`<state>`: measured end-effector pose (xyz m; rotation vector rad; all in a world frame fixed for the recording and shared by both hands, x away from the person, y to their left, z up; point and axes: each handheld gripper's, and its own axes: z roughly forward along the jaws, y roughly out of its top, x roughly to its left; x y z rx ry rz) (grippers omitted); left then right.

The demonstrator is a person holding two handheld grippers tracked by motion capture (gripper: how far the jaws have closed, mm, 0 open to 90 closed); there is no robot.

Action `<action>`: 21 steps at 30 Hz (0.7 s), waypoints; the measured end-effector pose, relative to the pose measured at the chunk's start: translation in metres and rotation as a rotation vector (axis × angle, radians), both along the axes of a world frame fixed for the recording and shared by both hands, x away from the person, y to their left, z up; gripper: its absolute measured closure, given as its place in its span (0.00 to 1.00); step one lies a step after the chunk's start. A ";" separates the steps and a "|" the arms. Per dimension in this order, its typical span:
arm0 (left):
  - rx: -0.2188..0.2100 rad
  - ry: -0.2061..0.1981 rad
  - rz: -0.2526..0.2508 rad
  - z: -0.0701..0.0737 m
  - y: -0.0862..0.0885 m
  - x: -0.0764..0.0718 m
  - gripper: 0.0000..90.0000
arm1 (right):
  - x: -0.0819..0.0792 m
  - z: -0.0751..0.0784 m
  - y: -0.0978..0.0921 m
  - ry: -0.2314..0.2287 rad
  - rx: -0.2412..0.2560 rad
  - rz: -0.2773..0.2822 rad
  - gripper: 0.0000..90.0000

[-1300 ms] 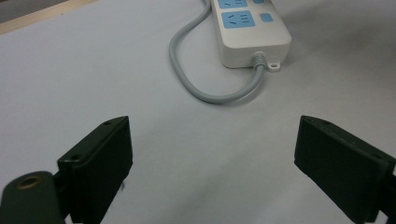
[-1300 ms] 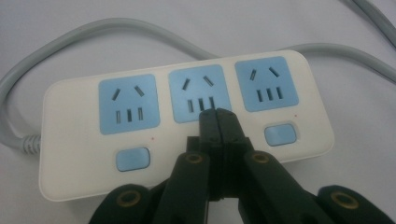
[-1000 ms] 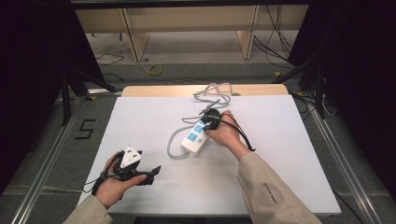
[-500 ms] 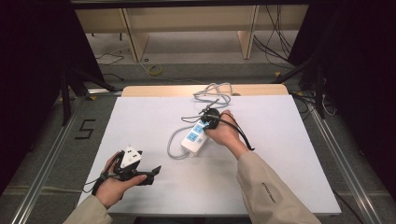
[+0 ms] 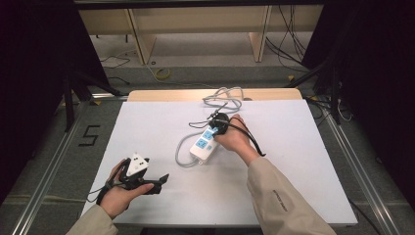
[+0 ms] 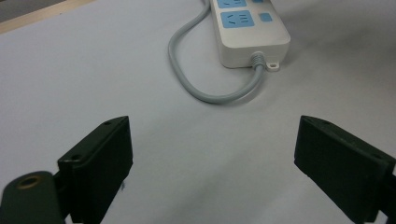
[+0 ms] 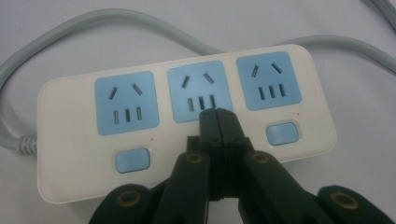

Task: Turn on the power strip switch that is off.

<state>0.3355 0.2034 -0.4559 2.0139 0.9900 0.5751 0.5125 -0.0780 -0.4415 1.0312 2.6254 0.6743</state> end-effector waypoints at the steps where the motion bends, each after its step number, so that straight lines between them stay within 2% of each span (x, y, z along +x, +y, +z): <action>1: 0.002 0.001 -0.001 0.000 0.000 0.000 0.12 | 0.000 0.000 0.000 0.000 -0.001 0.001 1.00; 6: 0.001 0.001 -0.001 0.000 0.000 0.000 0.12 | 0.001 0.001 0.001 0.012 -0.006 0.002 1.00; 9: 0.001 0.001 -0.001 0.000 0.000 0.000 0.12 | 0.001 0.000 0.002 0.000 -0.015 0.004 1.00; 21: -0.002 0.002 0.000 0.000 -0.001 0.000 0.12 | 0.001 0.000 0.003 -0.001 -0.020 0.002 1.00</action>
